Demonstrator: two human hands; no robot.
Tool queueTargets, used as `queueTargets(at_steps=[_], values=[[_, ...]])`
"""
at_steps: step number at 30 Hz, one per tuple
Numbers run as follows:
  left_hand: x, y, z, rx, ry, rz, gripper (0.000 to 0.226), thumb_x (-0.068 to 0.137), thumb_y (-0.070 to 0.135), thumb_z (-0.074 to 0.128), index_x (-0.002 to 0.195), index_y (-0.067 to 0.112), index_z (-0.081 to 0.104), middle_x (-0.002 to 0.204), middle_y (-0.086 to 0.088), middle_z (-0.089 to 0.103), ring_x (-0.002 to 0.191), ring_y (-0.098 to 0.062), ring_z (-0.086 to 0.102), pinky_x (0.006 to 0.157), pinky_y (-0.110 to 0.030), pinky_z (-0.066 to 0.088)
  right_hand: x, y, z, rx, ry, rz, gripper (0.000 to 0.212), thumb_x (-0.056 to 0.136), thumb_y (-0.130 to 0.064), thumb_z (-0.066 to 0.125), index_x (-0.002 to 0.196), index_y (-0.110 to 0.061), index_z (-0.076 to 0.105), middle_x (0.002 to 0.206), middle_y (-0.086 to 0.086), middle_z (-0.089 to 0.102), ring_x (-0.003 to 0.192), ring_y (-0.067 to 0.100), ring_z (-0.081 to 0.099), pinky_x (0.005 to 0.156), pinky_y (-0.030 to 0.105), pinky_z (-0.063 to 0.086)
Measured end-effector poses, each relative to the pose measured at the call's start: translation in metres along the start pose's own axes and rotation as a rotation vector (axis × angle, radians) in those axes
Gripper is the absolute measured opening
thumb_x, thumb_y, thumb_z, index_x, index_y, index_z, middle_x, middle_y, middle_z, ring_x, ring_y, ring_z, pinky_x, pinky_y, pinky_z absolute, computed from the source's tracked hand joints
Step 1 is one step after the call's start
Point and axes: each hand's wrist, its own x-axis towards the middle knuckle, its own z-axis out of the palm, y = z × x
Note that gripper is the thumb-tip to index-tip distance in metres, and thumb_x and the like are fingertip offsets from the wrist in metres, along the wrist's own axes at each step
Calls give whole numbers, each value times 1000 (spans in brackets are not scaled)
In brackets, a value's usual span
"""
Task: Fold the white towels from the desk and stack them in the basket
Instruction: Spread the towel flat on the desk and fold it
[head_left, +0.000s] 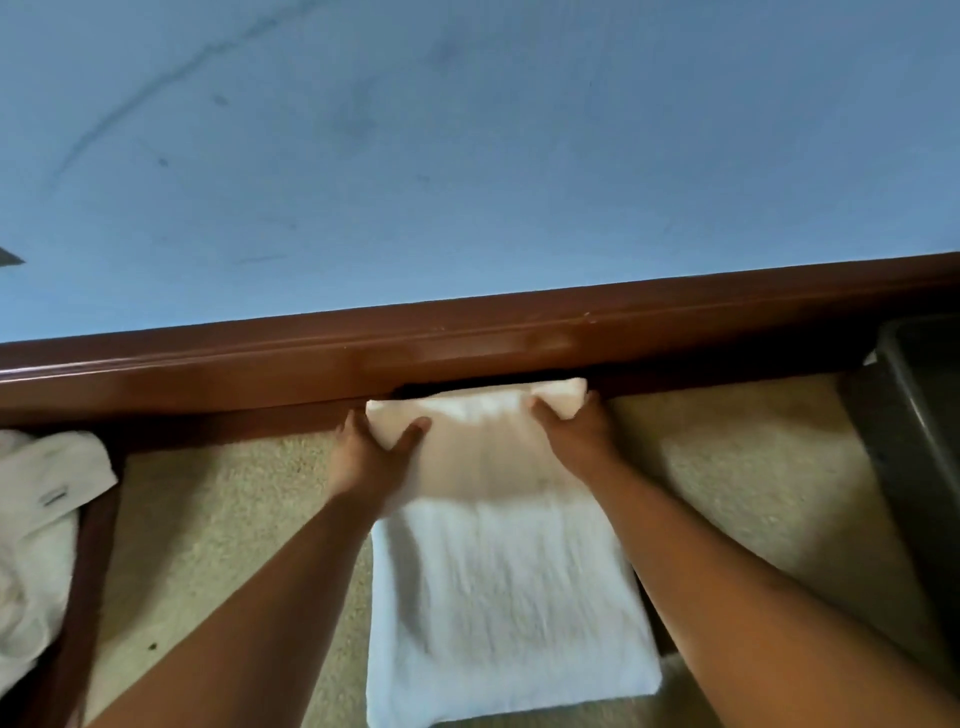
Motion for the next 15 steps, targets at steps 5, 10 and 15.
queueTargets(at_steps=[5, 10, 15], values=[[-26, 7, -31, -466, -269, -109, 46, 72, 45, 87, 102, 15, 69, 96, -12, 76, 86, -33, 74, 78, -57, 61, -36, -8, -35, 227, -217, 73, 49, 76, -36, 86, 114, -11, 68, 103, 8, 74, 88, 24, 73, 72, 36, 61], [-103, 24, -84, -659, -426, 120, 39, 80, 27, 83, 111, 8, 71, 102, -15, 76, 98, -41, 72, 87, -56, 58, -115, -19, -86, 205, -358, -127, 28, 78, -29, 84, 103, -19, 75, 95, 0, 78, 87, 19, 75, 86, 42, 60], [-195, 42, -146, -661, -394, 473, 29, 82, 19, 82, 109, 15, 74, 106, -11, 75, 99, -32, 71, 86, -47, 57, -199, -17, -144, 405, -203, -394, 14, 85, -7, 74, 96, -17, 72, 94, 0, 77, 92, 16, 72, 85, 36, 54]])
